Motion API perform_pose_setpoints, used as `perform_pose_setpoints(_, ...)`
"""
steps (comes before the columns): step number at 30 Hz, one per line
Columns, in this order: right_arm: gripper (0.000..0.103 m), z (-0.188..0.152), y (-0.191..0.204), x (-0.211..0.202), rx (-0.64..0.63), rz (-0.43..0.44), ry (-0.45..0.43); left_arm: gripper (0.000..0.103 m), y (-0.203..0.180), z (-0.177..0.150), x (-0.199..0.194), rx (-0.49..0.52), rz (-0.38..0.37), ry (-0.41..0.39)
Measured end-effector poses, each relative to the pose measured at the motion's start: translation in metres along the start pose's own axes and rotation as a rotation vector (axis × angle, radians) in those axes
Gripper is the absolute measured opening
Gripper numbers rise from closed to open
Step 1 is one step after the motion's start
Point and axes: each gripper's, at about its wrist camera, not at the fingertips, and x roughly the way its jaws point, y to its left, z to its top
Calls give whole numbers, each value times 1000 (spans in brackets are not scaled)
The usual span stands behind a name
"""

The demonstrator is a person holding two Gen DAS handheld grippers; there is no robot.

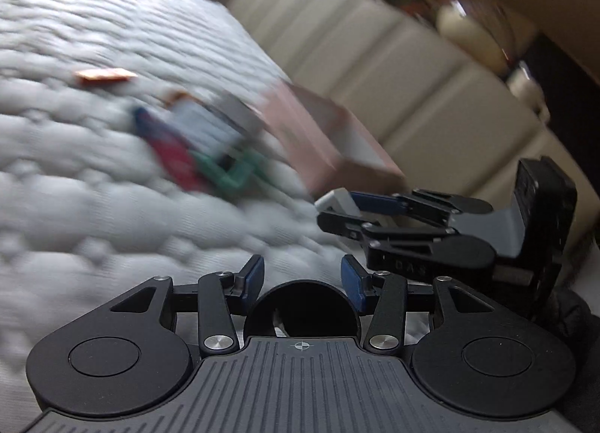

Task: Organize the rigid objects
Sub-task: 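Drop the grey block into the pink box with the right gripper while the left gripper grasps the red lighter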

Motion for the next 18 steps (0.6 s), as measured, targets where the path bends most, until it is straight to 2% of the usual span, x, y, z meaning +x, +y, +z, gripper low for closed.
perform_pose_setpoints(4, 47, -55, -45, -39, 81, -126, -3, 50, -43, 7, 43, 58, -55, 66)
perform_pose_setpoints(7, 47, -84, -64, -60, 104, -178, -28, 50, -68, 29, 70, 99, -65, 55)
perform_pose_setpoints(13, 47, -111, -84, -80, 137, -219, -75, 50, -109, 117, 119, 114, -46, -58)
perform_pose_setpoints(18, 47, -113, -91, -84, 146, -208, -127, 50, -125, 171, 156, 119, 7, -266)
